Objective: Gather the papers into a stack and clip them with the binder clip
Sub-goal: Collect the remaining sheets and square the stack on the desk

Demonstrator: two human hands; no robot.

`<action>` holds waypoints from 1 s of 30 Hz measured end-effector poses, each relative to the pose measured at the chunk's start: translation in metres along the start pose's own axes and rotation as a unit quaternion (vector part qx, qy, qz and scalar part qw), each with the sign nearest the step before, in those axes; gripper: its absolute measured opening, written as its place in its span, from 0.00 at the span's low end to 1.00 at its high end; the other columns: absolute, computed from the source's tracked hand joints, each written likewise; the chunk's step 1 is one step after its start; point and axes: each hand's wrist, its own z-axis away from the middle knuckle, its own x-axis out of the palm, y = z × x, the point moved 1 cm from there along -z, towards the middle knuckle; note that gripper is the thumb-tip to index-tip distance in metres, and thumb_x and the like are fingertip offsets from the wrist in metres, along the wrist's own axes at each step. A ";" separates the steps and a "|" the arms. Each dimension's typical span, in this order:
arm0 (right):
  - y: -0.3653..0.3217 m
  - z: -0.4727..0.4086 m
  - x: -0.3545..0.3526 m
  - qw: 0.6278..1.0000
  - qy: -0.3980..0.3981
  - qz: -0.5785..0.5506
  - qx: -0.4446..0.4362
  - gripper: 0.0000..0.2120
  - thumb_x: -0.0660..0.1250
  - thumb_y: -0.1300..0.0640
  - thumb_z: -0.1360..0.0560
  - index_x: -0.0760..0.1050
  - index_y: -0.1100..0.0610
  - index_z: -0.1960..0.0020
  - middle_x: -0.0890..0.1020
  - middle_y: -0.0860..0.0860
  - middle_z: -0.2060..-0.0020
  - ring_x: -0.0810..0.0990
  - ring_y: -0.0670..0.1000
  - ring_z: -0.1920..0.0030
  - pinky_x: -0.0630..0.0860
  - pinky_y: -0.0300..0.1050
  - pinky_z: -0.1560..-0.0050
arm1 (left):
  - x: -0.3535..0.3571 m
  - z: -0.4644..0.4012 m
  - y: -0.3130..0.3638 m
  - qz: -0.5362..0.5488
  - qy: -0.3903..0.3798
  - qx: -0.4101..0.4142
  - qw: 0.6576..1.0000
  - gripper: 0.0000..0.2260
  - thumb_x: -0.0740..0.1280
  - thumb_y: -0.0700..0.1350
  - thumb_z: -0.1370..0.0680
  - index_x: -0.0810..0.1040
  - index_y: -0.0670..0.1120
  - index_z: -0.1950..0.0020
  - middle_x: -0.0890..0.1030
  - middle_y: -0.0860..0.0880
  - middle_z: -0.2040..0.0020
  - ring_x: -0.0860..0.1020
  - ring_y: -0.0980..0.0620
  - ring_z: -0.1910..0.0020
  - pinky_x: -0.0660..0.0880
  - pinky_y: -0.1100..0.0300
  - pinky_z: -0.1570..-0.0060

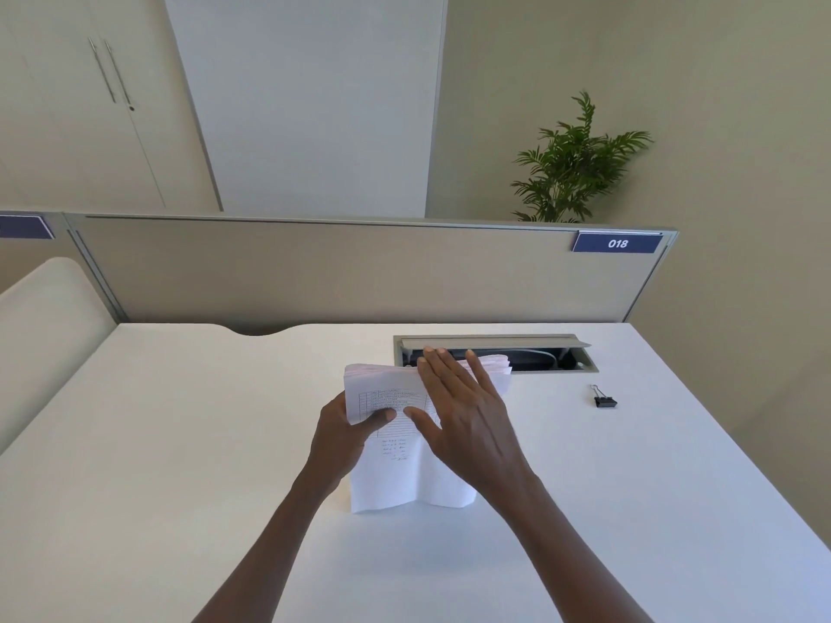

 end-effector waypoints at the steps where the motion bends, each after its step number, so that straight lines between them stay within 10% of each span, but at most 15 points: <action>1: 0.001 0.000 -0.001 1.000 0.012 0.000 0.000 0.26 0.67 0.46 0.24 0.73 0.61 0.32 0.76 0.55 0.32 0.73 0.53 0.30 0.60 0.54 0.24 | 0.000 0.000 0.000 0.004 -0.002 -0.001 1.000 0.11 0.77 0.42 0.28 0.80 0.54 0.50 0.86 0.57 0.58 0.82 0.60 0.59 0.76 0.67 0.62; 12: 0.041 0.004 -0.008 0.971 0.039 -0.045 0.231 0.42 0.77 0.46 0.33 0.62 0.56 0.25 0.66 0.58 0.27 0.63 0.59 0.27 0.62 0.58 0.27 | 0.000 0.003 -0.002 0.046 -0.013 -0.035 0.998 0.06 0.73 0.43 0.24 0.83 0.50 0.49 0.87 0.55 0.55 0.83 0.60 0.57 0.74 0.61 0.56; 21: 0.067 0.033 0.014 0.864 -0.034 -0.252 0.435 0.55 0.79 0.42 0.37 0.50 0.53 0.22 0.65 0.53 0.27 0.62 0.57 0.28 0.60 0.57 0.30 | -0.004 -0.002 0.007 0.205 0.012 -0.070 0.976 0.12 0.74 0.45 0.25 0.82 0.44 0.43 0.85 0.45 0.45 0.83 0.44 0.44 0.77 0.44 0.41; 30: 0.074 0.047 0.023 0.720 0.039 -0.430 0.543 0.55 0.82 0.48 0.37 0.49 0.50 0.22 0.73 0.53 0.34 0.73 0.54 0.35 0.72 0.51 0.39 | 0.000 -0.006 0.013 0.407 0.040 -0.110 0.906 0.12 0.66 0.41 0.20 0.78 0.48 0.37 0.84 0.48 0.40 0.83 0.48 0.42 0.82 0.49 0.50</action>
